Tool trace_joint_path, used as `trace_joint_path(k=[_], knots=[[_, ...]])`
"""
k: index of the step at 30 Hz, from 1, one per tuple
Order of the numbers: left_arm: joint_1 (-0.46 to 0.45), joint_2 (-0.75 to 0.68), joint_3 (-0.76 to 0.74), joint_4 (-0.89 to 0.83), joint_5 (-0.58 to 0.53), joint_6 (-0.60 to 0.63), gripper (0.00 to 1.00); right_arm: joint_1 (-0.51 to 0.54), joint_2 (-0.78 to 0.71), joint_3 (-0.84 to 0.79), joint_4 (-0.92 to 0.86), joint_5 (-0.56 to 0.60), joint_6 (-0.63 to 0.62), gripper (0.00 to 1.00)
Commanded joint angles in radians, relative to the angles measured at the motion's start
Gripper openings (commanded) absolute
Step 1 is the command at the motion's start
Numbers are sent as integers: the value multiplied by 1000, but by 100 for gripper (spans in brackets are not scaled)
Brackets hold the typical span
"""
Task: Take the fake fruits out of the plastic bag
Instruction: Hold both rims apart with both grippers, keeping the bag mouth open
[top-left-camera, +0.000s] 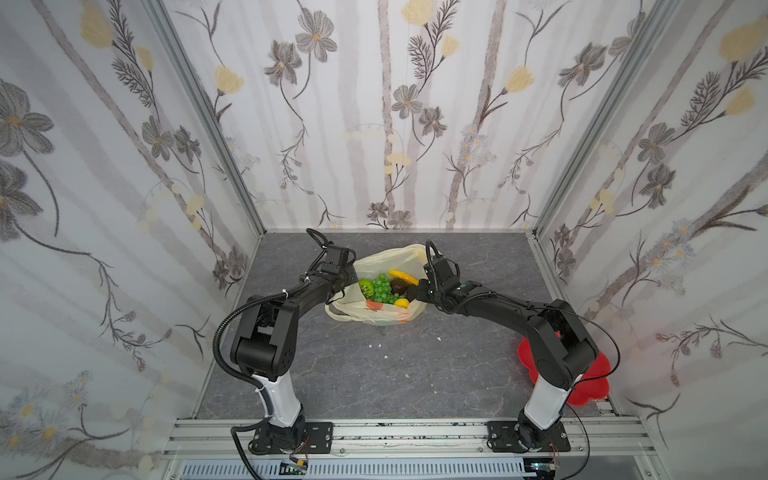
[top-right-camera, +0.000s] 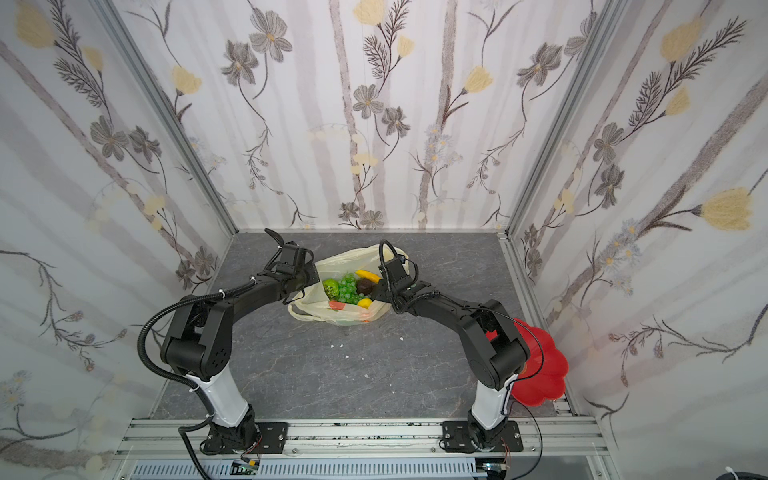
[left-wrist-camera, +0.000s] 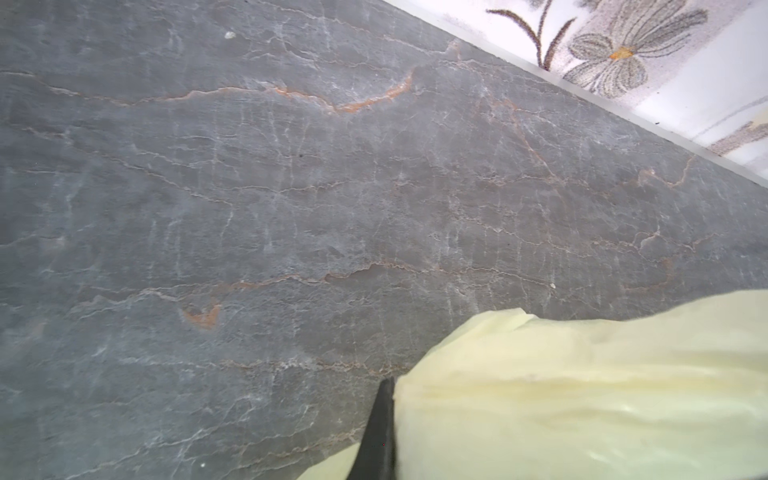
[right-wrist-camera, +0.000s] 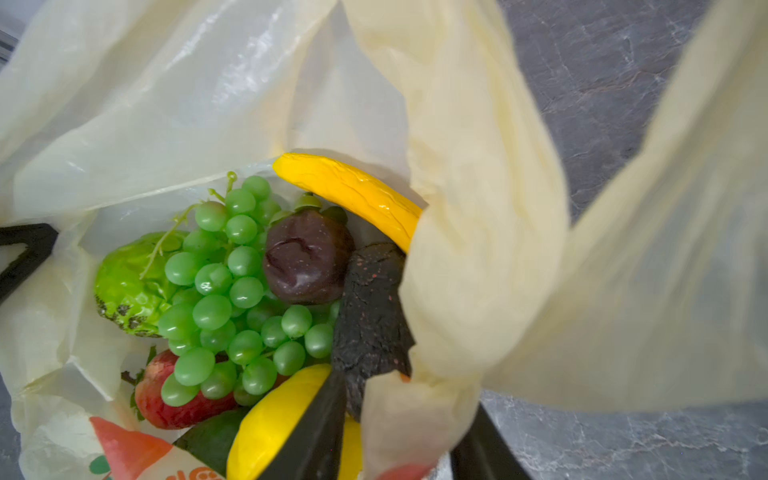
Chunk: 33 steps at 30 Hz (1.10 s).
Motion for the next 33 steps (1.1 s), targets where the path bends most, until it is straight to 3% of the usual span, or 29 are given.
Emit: trace_joint_path(k=[1, 6, 13, 19, 26, 29, 33], knots=[[35, -32, -33, 25, -36, -37, 0, 3, -36, -55, 75, -6, -13, 22], [116, -96, -113, 53, -47, -65, 0, 10, -83, -151, 134, -57, -31, 9], [136, -131, -142, 101, -4, -64, 0, 76, -65, -175, 212, -119, -18, 11], [156, -123, -117, 112, 0, -81, 0, 115, 29, -78, 219, -147, -26, 12], [200, -210, -171, 128, -65, -116, 0, 133, 130, 94, 146, -150, -75, 11], [200, -268, -244, 162, -62, -141, 0, 132, 139, 126, 114, -125, -94, 16], [169, -340, -327, 206, -36, -155, 0, 125, 100, 103, 84, -105, -113, 34]])
